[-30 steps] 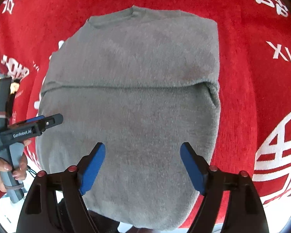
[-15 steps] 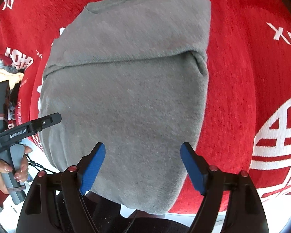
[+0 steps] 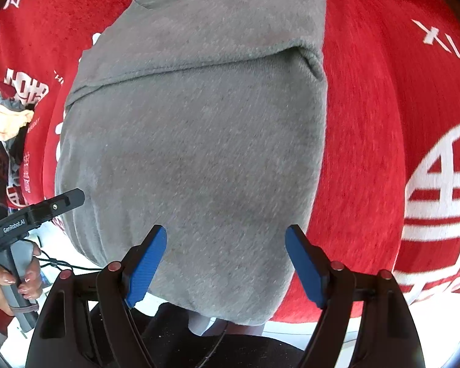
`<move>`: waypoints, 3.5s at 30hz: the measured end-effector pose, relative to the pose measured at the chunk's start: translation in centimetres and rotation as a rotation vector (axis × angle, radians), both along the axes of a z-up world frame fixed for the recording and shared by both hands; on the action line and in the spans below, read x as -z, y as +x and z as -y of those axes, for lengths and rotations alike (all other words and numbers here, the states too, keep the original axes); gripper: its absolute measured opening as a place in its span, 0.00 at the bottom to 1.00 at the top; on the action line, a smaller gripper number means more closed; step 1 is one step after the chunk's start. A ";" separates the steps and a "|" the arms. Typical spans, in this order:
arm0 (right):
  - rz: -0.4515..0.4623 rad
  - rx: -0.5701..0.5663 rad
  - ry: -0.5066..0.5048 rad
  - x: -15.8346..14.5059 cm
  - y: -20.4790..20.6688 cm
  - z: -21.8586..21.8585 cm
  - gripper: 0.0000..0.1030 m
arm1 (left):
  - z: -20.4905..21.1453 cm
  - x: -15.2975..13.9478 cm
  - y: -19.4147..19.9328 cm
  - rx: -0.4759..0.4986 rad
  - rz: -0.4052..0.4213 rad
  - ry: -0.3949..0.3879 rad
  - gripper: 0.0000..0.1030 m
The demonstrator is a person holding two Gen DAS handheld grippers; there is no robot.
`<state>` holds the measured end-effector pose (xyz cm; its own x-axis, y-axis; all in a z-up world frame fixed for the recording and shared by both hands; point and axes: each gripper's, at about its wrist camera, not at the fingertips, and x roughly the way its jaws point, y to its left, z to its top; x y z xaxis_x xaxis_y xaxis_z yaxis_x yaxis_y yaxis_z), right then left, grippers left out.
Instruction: Fold small clothes
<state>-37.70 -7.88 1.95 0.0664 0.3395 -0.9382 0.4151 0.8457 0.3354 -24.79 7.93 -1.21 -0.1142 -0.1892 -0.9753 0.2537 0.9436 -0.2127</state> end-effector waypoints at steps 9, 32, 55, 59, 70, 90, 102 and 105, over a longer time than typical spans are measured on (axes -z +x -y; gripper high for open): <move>0.008 0.004 -0.056 -1.1 -2.1 -4.4 0.80 | -9.8 -1.9 -1.0 0.020 0.046 0.011 1.00; -0.060 0.038 0.172 6.4 -12.7 -5.2 0.80 | -18.9 0.2 -3.8 0.111 0.079 -0.028 1.00; 0.104 0.129 0.511 10.0 -13.7 -6.6 0.77 | -24.0 2.8 -4.0 0.159 -0.125 -0.227 1.00; 0.094 0.152 0.538 10.3 -13.1 -7.1 0.75 | -23.2 2.8 -4.3 0.169 -0.111 -0.218 1.00; 0.027 0.200 0.559 9.8 -13.1 -8.4 0.12 | -24.5 2.8 -3.9 0.130 -0.108 -0.176 0.22; 0.228 0.280 0.639 2.3 -11.3 -6.6 0.12 | -23.1 -2.5 -1.2 0.019 -0.097 -0.508 0.10; 0.262 0.270 0.631 0.8 -9.2 -5.4 0.12 | -23.4 -1.1 -0.8 0.020 -0.126 -0.262 0.32; 0.205 0.256 0.646 2.2 -10.2 -5.8 0.12 | -23.9 -1.2 -1.7 -0.024 -0.113 -0.210 0.76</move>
<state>-47.90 -2.08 -0.23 0.3715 0.7719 -0.5159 0.4486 0.3373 0.8277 -26.50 31.79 0.00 -0.2136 -0.3905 -0.8955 0.1947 0.8812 -0.4307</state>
